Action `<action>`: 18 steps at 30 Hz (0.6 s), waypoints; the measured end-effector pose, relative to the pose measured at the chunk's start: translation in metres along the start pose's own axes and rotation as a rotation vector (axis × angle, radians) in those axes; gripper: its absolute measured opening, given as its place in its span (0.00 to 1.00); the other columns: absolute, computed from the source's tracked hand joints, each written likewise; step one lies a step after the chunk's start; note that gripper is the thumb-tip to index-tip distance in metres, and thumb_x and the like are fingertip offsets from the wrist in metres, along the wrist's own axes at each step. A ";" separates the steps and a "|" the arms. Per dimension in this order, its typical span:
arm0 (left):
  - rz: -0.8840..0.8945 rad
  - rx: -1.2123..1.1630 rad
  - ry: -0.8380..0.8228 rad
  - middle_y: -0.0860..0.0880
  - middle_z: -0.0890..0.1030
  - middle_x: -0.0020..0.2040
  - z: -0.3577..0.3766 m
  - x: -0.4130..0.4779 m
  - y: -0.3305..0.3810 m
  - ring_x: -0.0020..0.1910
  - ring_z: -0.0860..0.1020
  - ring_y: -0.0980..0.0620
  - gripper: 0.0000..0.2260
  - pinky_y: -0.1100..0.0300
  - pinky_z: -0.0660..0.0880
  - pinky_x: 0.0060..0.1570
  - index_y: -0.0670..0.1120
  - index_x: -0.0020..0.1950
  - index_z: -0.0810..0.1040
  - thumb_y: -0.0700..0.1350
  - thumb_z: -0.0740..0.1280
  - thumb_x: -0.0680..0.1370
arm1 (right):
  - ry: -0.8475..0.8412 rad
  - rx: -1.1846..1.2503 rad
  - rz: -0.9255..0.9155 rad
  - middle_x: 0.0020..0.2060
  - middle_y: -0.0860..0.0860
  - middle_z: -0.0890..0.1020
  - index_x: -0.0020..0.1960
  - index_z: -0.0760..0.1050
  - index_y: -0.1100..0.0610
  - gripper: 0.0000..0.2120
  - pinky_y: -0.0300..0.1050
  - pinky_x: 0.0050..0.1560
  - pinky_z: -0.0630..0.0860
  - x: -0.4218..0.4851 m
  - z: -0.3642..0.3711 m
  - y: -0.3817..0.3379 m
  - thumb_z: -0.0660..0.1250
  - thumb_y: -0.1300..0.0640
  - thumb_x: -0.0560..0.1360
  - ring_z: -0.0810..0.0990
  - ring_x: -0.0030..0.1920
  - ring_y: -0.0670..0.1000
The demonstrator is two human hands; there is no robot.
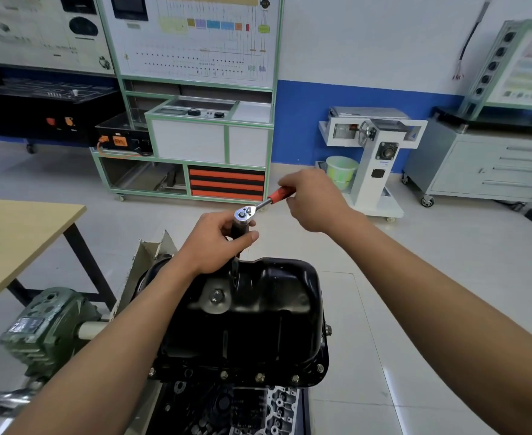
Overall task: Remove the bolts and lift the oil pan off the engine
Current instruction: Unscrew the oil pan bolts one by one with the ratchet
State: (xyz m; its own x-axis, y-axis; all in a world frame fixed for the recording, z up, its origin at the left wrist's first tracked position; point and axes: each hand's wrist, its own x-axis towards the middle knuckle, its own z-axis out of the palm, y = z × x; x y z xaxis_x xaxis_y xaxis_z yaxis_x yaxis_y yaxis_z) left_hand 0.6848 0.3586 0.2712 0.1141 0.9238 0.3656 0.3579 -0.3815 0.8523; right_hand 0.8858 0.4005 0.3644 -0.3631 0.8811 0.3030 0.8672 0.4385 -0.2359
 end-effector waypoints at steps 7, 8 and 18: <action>0.006 -0.024 0.003 0.46 0.84 0.38 -0.001 0.002 -0.002 0.35 0.82 0.52 0.02 0.59 0.80 0.37 0.51 0.47 0.82 0.43 0.73 0.78 | 0.026 0.045 -0.047 0.50 0.50 0.82 0.54 0.80 0.55 0.08 0.51 0.48 0.78 -0.014 0.007 0.002 0.65 0.61 0.77 0.79 0.48 0.54; -0.002 -0.033 0.005 0.46 0.84 0.38 0.000 0.002 -0.002 0.35 0.82 0.51 0.03 0.58 0.81 0.37 0.50 0.46 0.83 0.43 0.74 0.78 | 0.017 0.011 -0.033 0.45 0.49 0.81 0.49 0.80 0.54 0.05 0.49 0.42 0.77 -0.019 0.003 0.005 0.66 0.58 0.77 0.79 0.46 0.55; 0.002 -0.062 0.006 0.46 0.84 0.37 0.004 0.001 0.000 0.34 0.79 0.52 0.06 0.52 0.79 0.39 0.52 0.43 0.85 0.41 0.75 0.76 | -0.292 0.034 -0.033 0.24 0.47 0.74 0.27 0.73 0.53 0.25 0.42 0.29 0.67 -0.083 -0.015 -0.039 0.72 0.34 0.67 0.75 0.30 0.48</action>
State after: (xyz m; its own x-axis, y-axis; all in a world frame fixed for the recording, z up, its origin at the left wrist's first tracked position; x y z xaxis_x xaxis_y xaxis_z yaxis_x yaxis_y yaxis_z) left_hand 0.6888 0.3595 0.2701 0.1089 0.9227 0.3698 0.2998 -0.3851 0.8728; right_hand 0.8872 0.3079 0.3624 -0.4780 0.8777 0.0335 0.8430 0.4692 -0.2630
